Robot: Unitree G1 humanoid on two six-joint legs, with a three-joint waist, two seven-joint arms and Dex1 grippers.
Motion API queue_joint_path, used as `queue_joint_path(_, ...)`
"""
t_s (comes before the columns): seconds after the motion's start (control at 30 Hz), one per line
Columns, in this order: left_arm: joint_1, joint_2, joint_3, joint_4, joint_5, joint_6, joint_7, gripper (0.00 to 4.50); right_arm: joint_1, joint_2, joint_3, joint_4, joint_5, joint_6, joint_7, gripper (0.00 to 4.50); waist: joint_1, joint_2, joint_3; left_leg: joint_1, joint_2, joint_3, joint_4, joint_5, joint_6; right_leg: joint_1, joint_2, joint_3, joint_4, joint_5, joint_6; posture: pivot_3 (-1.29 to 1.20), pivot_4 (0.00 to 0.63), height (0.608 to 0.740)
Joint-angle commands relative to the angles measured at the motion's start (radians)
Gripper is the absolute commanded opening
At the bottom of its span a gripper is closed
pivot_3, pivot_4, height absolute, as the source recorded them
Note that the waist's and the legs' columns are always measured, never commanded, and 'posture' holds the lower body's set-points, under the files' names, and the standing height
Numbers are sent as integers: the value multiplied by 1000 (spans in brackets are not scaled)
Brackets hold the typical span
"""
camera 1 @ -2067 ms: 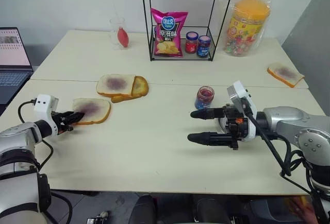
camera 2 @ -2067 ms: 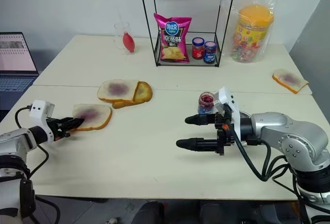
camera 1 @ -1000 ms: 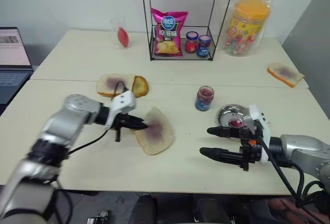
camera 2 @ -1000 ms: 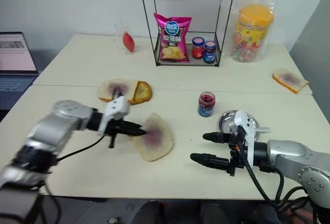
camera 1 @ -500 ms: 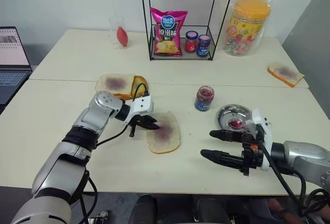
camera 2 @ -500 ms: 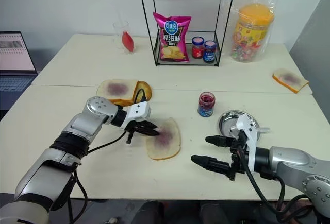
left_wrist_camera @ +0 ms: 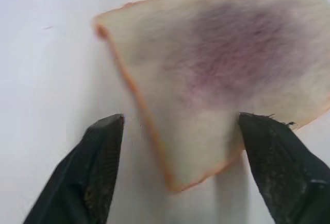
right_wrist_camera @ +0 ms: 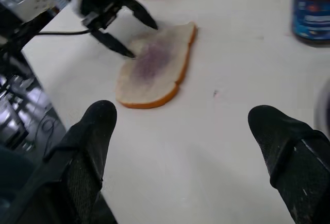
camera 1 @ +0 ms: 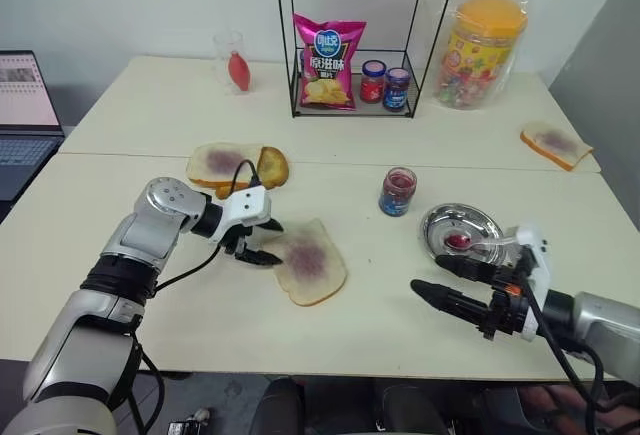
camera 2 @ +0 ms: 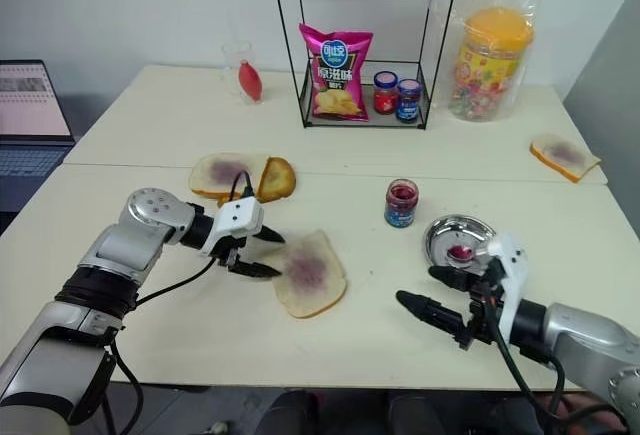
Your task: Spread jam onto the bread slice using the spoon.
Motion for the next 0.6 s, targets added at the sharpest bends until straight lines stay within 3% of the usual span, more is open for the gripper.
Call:
queue_joint_path(0.03,31,1,73,-172,-75,86,23,4485,82,58,-97,-24,34,-69,-82,4500,-1,0,0,0,0,1,0,0,0,0,0,1,0,0,0,0,150,740)
queue_joint_path(0.27,73,-69,111,-518,-253,254,55,4485,229,217,-267,115,140,-171,-242,4500,1,0,0,0,0,1,0,0,0,1,-1,1,0,0,0,0,150,740)
queue_joint_path(0.5,59,-229,27,-649,-249,248,168,4485,65,338,-213,300,172,-238,-388,4500,-16,3,-2,4,0,4,0,1,1,2,0,5,1,2,1,0,150,740)
queue_joint_path(0.6,76,-244,6,-669,-247,259,174,4485,6,369,-189,349,164,-245,-407,4500,-20,6,-3,3,-1,4,1,1,2,2,0,5,1,4,2,0,150,740)
